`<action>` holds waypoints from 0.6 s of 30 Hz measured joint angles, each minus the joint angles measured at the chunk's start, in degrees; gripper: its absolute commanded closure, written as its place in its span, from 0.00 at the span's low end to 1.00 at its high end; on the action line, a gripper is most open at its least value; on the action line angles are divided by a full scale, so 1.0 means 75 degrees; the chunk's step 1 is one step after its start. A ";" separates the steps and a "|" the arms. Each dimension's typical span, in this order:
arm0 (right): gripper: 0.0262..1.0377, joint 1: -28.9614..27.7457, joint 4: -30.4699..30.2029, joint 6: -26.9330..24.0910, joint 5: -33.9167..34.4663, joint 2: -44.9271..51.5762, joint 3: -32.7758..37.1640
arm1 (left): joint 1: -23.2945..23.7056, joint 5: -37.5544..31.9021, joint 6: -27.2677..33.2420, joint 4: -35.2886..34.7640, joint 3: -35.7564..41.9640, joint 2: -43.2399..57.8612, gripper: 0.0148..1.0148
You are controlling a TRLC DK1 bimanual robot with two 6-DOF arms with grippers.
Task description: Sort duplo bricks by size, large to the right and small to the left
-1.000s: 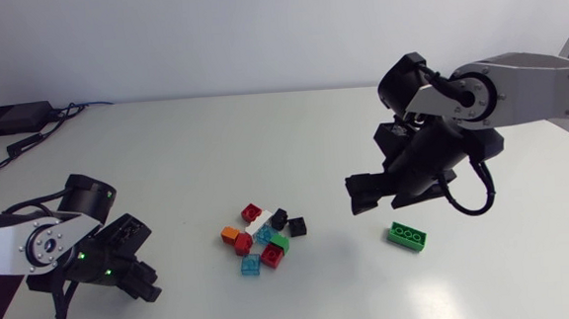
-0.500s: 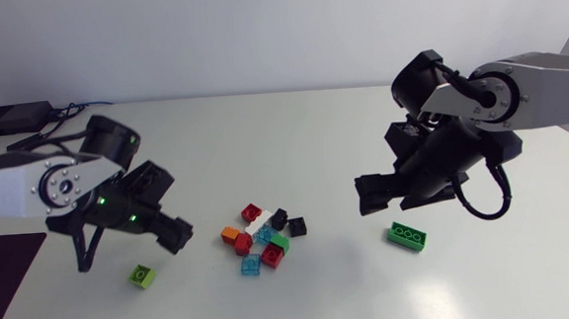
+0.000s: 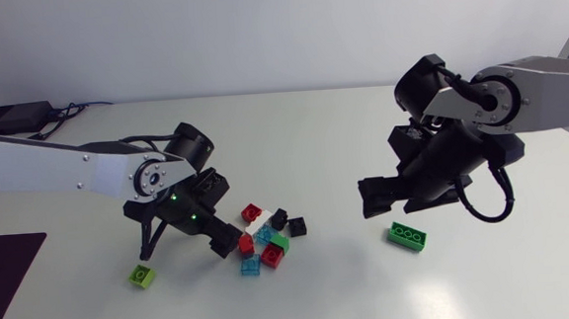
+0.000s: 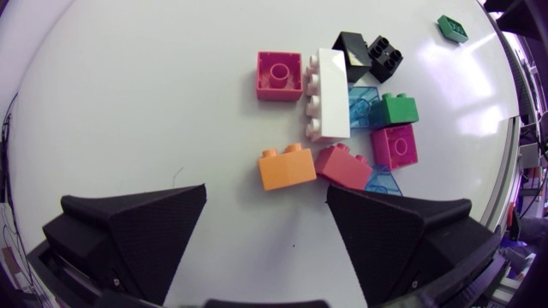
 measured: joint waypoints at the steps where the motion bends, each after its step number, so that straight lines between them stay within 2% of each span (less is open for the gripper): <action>1: 0.04 0.0000 0.0000 0.0000 0.0000 0.0000 -0.0009 | 0.0000 0.0000 0.0000 0.0000 -0.0003 0.0003 0.03; 6: 0.04 0.0003 0.0003 0.0000 0.0000 0.0000 -0.0012 | -0.0009 0.0000 -0.0064 0.0245 0.0023 0.0137 0.03; 13: 0.04 0.0003 0.0000 0.0000 0.0000 0.0000 -0.0026 | -0.0067 -0.0117 -0.0210 0.0414 0.0379 0.0997 0.03; 16: 0.05 -0.0003 0.0000 -0.0003 0.0000 0.0000 -0.0026 | -0.0090 -0.0204 -0.0233 0.0493 0.0586 0.1151 0.14; 18: 0.11 -0.0006 0.0000 -0.0003 -0.0003 0.0000 -0.0032 | -0.0099 -0.0262 -0.0233 0.0580 0.0606 0.1180 0.26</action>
